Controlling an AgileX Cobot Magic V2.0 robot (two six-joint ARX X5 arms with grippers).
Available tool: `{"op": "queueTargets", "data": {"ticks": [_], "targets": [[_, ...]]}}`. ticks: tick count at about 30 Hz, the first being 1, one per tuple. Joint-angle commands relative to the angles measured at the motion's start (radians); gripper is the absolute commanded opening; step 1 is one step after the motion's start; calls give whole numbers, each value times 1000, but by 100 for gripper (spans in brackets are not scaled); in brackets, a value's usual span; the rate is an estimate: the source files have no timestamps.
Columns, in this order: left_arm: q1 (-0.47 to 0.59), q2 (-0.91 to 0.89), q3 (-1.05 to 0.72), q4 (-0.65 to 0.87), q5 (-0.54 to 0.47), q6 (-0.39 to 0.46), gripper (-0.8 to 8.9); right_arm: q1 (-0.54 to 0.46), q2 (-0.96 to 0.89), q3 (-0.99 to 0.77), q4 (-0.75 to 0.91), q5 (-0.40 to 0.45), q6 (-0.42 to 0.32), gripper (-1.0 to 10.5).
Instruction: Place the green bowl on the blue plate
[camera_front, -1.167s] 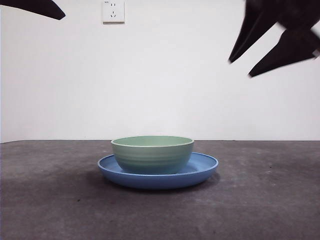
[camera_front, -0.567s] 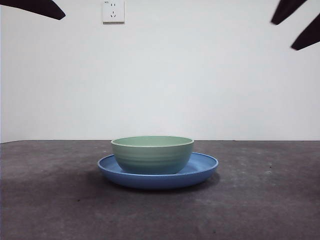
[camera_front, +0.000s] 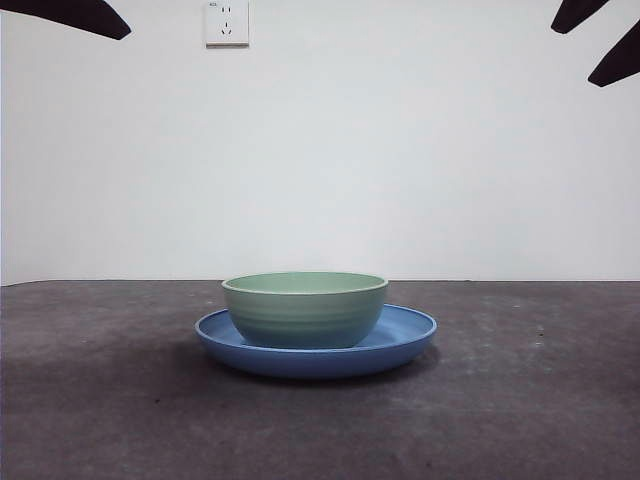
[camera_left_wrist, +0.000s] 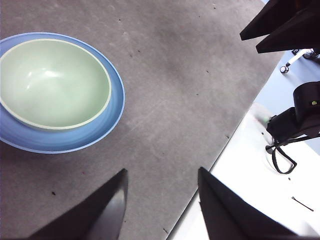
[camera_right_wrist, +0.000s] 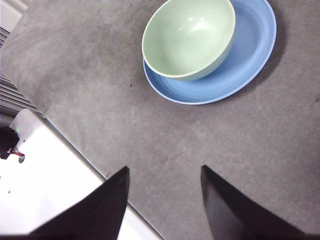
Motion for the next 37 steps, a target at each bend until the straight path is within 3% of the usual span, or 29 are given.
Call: {"op": "queueTargets", "data": {"ticks": [1,3,5,6,33,37], "targets": [[-6,6,9,11,5,9,212,6,7,17,11,-2,-13,229],[-6,6,9,10,5,9,168,6,7,17,10,-2,-13,200],[-6,6,9,11,5,9,17,6,7,17,9,0,-15,57],[-6,6,9,11,5,9,10,6,7,17,10,1,-20,-2],[-6,2,9,20,5,10,15,6,6,17,42,0,-31,8],[31,-55,9,63,-71,107,15,6,6,17,42,0,-31,8]]}}
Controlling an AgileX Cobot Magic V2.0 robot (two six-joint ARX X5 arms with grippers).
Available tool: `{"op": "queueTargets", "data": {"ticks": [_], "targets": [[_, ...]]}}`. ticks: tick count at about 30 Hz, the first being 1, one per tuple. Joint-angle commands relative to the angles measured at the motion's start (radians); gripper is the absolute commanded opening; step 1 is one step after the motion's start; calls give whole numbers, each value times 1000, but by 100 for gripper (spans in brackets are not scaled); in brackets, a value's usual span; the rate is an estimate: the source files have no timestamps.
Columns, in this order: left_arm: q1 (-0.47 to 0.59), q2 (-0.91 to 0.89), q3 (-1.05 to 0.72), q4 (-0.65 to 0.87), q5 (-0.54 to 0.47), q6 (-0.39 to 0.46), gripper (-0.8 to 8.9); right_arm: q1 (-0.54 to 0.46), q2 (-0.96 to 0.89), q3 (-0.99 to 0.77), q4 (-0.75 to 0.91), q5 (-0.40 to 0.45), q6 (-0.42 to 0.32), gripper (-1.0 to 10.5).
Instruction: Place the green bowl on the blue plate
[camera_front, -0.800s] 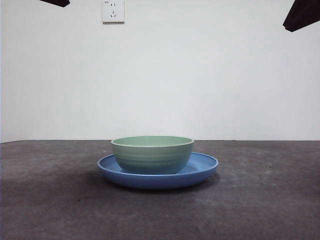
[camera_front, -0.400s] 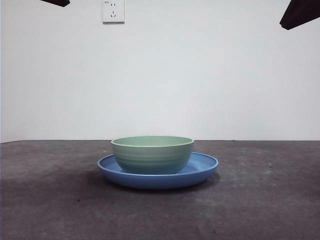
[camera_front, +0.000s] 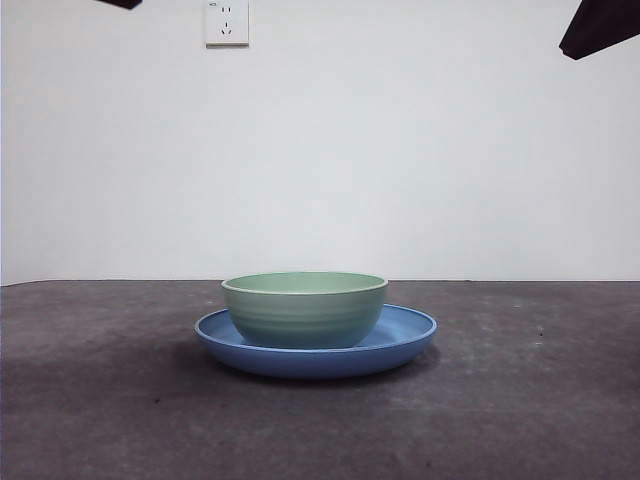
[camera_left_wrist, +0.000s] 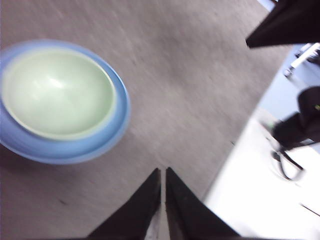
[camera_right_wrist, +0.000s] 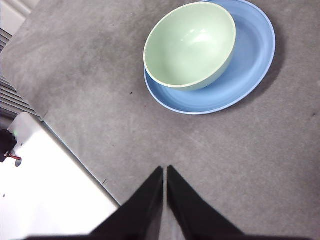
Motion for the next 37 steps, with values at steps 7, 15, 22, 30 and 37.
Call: {"op": "queueTargets", "data": {"ticks": [7,15,22,30,37], "targets": [[226,-221,-51,343,-213,100,15,5,6,17,9,-1,-12,8],[443,-467,-314,622,-420,99,15,5,6,17,9,-1,-12,8],[501,-649,-570,649,-459,99,15,5,6,17,10,-1,-12,8],[512,-808,-780,635,-460,84,15,5,6,17,9,-1,-12,8],[512,-875,-856,616,-460,81,15,5,6,17,10,-1,-12,8]]}}
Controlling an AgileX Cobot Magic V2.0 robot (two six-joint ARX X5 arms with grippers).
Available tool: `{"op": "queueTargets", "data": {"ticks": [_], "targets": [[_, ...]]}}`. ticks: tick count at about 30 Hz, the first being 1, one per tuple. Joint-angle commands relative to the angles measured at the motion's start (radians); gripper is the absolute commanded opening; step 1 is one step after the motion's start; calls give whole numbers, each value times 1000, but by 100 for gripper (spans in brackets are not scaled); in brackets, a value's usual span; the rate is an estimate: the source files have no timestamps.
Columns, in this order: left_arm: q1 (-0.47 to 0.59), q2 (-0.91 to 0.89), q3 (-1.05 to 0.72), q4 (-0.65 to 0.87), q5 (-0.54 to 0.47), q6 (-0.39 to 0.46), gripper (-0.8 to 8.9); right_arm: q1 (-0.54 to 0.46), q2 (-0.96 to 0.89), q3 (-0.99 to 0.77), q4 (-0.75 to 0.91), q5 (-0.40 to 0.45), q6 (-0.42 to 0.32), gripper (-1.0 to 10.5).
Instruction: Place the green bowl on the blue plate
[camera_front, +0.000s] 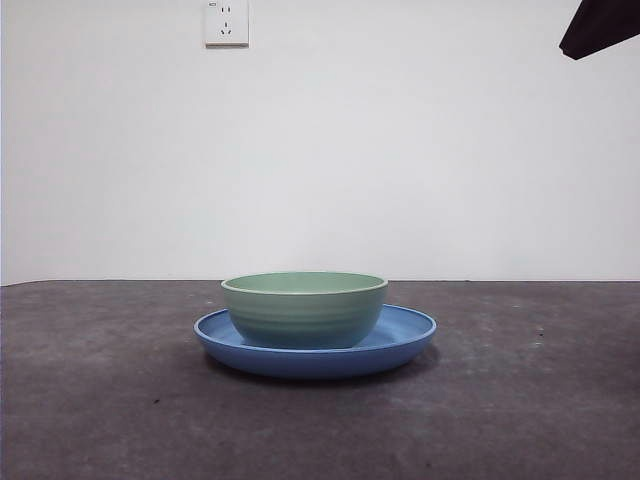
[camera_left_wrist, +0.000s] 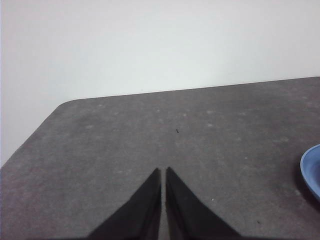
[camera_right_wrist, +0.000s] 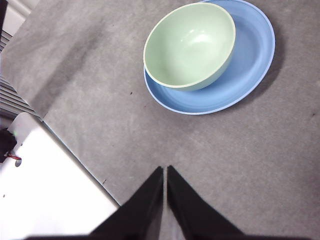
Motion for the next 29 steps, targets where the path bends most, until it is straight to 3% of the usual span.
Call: {"op": "queueTargets", "data": {"ticks": [1,13,29], "targets": [[2,-12,-26,5,-6,-2,15,5,6,17,9,-1,-12,8],[2,-12,-84,-79,-5,-3,15,5,6,17,9,-1,-12,8],[1,-12,-84,-77,-5,-3,15,5,6,17,9,-1,-12,8]]}}
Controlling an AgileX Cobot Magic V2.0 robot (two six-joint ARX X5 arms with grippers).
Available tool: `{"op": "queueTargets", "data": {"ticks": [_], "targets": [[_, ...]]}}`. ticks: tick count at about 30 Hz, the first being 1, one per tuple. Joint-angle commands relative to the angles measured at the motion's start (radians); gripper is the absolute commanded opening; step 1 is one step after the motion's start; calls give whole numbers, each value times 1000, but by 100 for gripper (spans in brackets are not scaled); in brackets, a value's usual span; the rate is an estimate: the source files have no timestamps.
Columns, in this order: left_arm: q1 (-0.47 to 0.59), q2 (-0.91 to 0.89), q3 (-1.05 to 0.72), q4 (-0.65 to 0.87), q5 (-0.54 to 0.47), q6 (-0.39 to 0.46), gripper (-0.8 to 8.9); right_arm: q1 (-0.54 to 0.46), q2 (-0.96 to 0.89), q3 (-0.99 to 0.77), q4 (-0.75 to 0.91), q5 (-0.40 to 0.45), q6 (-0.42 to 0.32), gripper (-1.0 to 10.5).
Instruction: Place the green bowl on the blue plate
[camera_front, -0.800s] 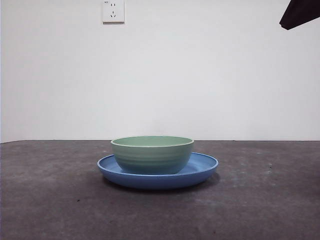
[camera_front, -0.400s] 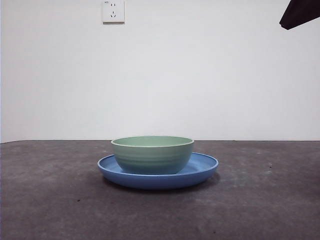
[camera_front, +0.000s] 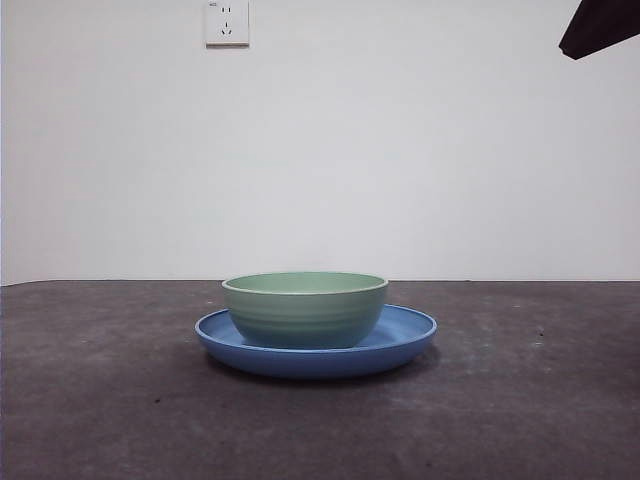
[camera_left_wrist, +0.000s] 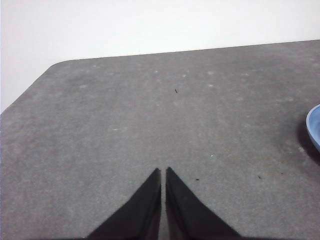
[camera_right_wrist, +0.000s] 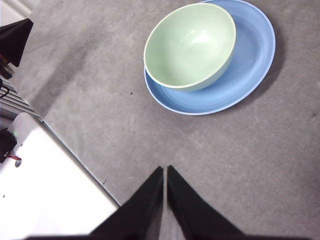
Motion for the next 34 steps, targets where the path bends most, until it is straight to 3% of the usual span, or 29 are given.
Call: {"op": "queueTargets", "data": {"ticks": [1,11,15,23,34], "targets": [[1,-2,-21,-8,-2,-2,15,5,6,17,8,-1,-12,8],[1,-2,-21,-8,-2,-2,15,5,6,17,8,-1,-12,8],[1,-2,-20,-8,-2,-2,15,-38,-22,15,43,30,-75,8],[1,-2,-20,-8,-2,-2,15,-206,-235,-147,380,40,-93,8],[1,-2,-20,-8,-2,-2,15,-355,-579,-616,841,274,-64,8]]}}
